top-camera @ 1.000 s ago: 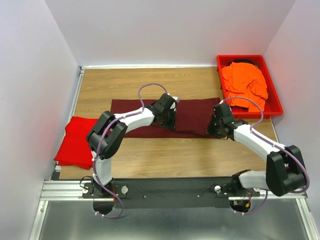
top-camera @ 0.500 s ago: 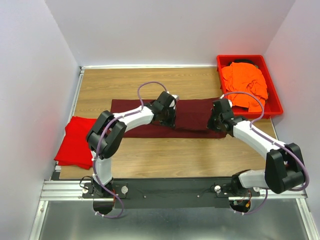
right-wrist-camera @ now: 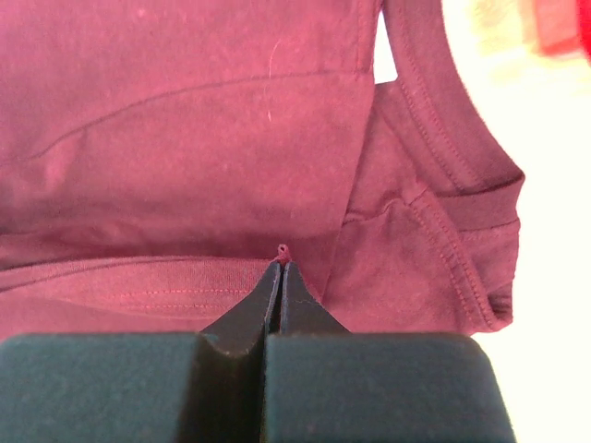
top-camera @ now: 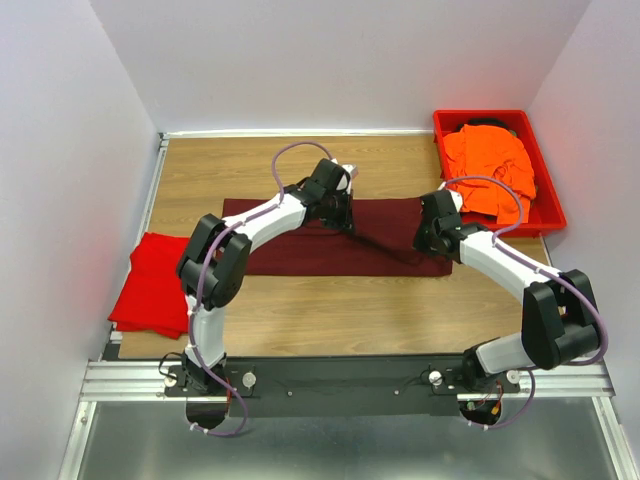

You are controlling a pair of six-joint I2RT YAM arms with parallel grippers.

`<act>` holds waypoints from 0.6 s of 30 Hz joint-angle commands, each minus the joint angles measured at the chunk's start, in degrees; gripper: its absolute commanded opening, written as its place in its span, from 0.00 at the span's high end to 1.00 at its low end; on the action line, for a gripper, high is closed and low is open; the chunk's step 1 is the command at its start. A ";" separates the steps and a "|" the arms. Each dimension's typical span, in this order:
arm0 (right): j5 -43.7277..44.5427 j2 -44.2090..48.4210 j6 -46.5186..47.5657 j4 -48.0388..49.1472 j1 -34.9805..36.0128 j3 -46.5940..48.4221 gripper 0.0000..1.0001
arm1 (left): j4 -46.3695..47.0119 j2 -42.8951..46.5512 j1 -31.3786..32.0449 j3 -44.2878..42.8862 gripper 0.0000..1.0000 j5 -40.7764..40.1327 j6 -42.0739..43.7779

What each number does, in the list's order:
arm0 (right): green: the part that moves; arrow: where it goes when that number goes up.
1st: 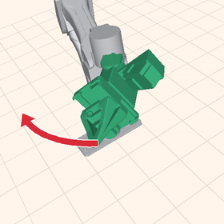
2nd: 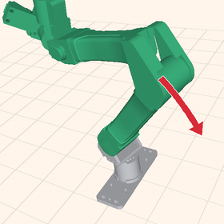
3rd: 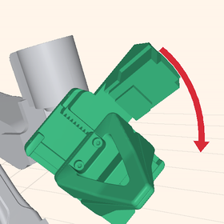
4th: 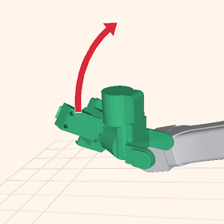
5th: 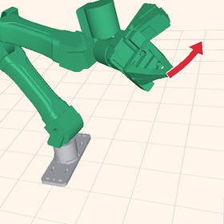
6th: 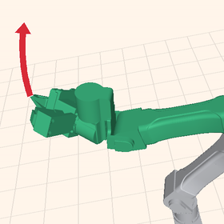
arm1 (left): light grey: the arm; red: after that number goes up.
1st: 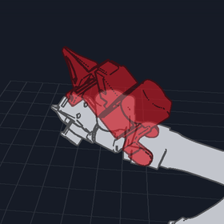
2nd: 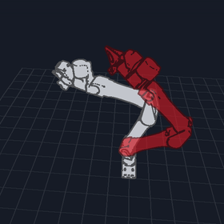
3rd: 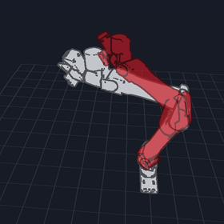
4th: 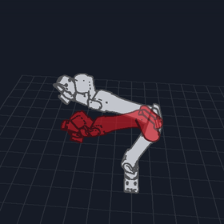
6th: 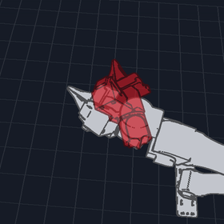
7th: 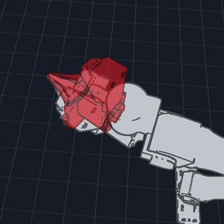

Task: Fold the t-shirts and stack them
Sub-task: Fold the tshirt

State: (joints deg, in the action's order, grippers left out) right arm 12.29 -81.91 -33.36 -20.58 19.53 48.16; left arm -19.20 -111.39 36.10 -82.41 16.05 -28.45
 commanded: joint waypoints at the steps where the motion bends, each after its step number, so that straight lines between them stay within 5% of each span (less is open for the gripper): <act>1: 5.45 -0.80 0.23 1.24 0.25 1.85 0.98 | -1.80 -3.21 -1.12 -3.54 0.91 2.31 1.38; 14: 10.73 -2.28 -1.09 4.14 0.16 2.02 0.97 | -3.04 -8.66 -2.17 -10.14 0.86 3.55 1.46; 18: 11.70 -4.04 -1.09 5.11 0.16 2.81 0.97 | -2.42 -8.93 -2.61 -9.79 0.75 3.55 1.38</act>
State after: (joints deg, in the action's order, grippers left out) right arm 19.75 -83.90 -33.67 -17.50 19.55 49.25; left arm -21.02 -119.50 34.11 -91.37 18.46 -27.66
